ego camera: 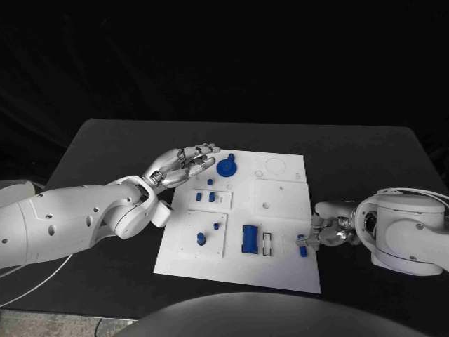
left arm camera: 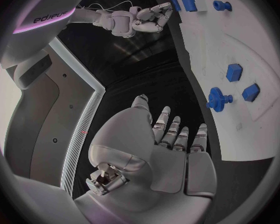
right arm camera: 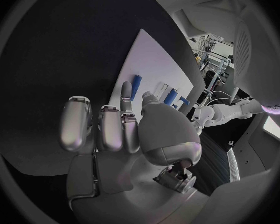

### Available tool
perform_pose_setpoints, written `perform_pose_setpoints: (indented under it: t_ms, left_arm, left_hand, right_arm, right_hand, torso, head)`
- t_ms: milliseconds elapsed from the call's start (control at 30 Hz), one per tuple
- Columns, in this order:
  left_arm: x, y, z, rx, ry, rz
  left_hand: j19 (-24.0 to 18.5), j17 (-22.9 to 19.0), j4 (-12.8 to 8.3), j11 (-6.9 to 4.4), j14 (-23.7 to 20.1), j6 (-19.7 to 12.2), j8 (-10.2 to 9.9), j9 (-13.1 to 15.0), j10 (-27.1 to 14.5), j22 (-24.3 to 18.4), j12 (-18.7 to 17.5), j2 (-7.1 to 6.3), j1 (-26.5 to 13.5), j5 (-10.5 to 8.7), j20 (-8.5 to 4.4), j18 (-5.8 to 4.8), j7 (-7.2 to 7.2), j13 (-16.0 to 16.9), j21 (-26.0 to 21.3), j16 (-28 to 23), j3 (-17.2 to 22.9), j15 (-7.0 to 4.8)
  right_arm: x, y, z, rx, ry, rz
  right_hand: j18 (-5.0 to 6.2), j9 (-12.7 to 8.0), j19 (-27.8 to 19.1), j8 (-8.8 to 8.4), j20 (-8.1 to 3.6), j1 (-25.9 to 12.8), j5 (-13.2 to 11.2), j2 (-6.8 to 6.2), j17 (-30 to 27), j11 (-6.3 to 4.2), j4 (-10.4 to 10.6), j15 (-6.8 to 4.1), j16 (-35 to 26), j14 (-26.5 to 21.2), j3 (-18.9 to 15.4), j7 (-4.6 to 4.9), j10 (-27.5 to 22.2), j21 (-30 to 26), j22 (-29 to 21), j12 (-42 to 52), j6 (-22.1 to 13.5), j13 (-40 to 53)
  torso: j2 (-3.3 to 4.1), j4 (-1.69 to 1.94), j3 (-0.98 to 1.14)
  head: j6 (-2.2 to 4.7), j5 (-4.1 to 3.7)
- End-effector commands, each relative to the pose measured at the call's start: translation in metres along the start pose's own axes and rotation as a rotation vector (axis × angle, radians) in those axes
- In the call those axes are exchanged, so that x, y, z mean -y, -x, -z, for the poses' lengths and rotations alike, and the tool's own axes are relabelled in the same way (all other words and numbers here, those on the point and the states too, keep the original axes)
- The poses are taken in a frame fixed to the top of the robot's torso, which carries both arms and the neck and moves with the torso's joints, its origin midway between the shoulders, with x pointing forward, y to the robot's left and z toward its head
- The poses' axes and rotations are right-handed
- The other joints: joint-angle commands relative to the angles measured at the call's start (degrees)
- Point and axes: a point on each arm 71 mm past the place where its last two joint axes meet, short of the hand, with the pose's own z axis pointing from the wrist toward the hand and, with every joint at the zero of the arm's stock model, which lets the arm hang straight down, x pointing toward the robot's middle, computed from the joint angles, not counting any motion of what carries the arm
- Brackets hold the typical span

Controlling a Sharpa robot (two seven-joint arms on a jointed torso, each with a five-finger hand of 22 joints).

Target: Assemble the parts on the task board

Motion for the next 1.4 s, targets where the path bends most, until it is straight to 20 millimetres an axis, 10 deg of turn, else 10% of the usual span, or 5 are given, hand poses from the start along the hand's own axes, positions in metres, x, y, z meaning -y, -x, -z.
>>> perform_pose_setpoints:
  t_ms: [33, 367, 1000, 1200, 1400]
  left_arm:
    - [0.001, -0.003, 0.000, -0.029, -0.009, 0.004]
    - [0.000, -0.004, 0.000, -0.046, 0.005, 0.016]
    - [-0.001, -0.004, 0.001, -0.051, 0.014, 0.022]
    - [-0.001, -0.003, 0.001, -0.047, 0.016, 0.026]
    - [-0.001, -0.003, 0.002, -0.045, 0.017, 0.027]
  left_hand:
    - [0.1, 0.0, -0.2, 0.22, 0.2, 0.6, 0.4, 0.1, 0.3, 0.1, 0.3, 0.32, 0.1, 0.25, -0.11, 0.89, 0.11, 0.1, -0.2, 0.1, 0.0, 0.24]
    - [0.3, 0.0, -0.2, 0.52, 0.3, 1.1, 0.6, 0.1, 0.5, 0.3, 0.6, 0.37, 0.3, 0.29, 0.03, 0.91, 0.37, 0.1, -0.1, 0.1, 0.0, 0.59]
    - [0.4, 0.1, -0.2, 1.10, 0.4, 0.4, 0.3, -0.1, 1.7, 0.4, 2.1, 0.46, 0.5, 0.31, 0.20, 0.91, 0.83, 0.3, 0.0, 0.2, 0.0, 1.02]
    - [0.5, 0.1, -0.2, 1.15, 0.4, 0.3, 0.3, -0.1, 1.8, 0.5, 2.1, 0.50, 0.5, 0.33, 0.21, 0.91, 0.88, 0.3, 0.1, 0.2, 0.1, 1.07]
    - [0.5, 0.1, -0.3, 1.22, 0.5, -0.1, 0.2, -0.1, 1.9, 0.5, 2.2, 0.57, 0.7, 0.47, 0.22, 0.91, 0.89, 0.3, 0.1, 0.2, 0.1, 1.13]
  right_arm:
    - [0.001, -0.001, -0.003, 0.010, -0.013, -0.005]
    - [-0.003, -0.008, -0.012, 0.002, -0.014, 0.021]
    - [-0.026, -0.011, -0.016, 0.106, 0.021, 0.198]
    - [-0.033, -0.011, -0.014, 0.125, 0.041, 0.220]
    - [-0.037, -0.013, -0.012, 0.122, 0.064, 0.159]
  right_hand:
    - [0.18, 0.1, 0.7, -0.09, 0.11, 0.6, 0.4, -0.10, -0.2, -0.29, -0.7, -0.20, 0.1, 2.7, 0.1, 0.27, 6.1, 0.0, 9.6, 0.0, 0.0, 15.1]
    - [0.33, 0.2, 0.4, -0.74, 0.17, 2.9, 4.2, -0.33, -0.8, -0.15, -2.4, -0.11, -0.3, 2.5, 1.1, 0.49, 6.1, -0.8, 9.4, 0.0, -0.9, 15.1]
    - [0.69, -1.5, -0.4, -3.81, 1.04, 10.9, 18.8, -3.33, 0.6, 1.24, -8.7, 0.93, 0.5, 2.7, 7.8, 2.21, 6.1, -3.2, 8.8, 0.0, -7.3, 15.1]
    - [0.30, -1.5, 0.3, -3.45, 1.35, 13.0, 26.8, -4.73, 3.4, 1.83, -11.6, 1.35, 2.3, 3.1, 13.5, 3.08, 6.1, -1.0, 9.4, 0.0, -9.8, 15.1]
    - [0.11, -1.6, 0.5, -1.69, 1.80, 10.1, 27.2, -8.08, 4.4, 2.48, -14.4, 1.89, 3.0, 3.1, 26.5, 3.83, 6.1, 0.3, 9.7, 0.0, -10.7, 15.1]
  torso:
    - [0.01, 0.07, -0.01]
    - [0.01, 0.04, 0.00]
    - [0.05, 0.05, 0.02]
    - [0.01, 0.05, 0.00]
    - [-0.01, 0.02, 0.01]
  head:
    - [0.01, 0.26]
    - [0.01, 0.39]
    - [0.01, 0.95]
    - [0.01, 1.09]
    - [0.01, 1.38]
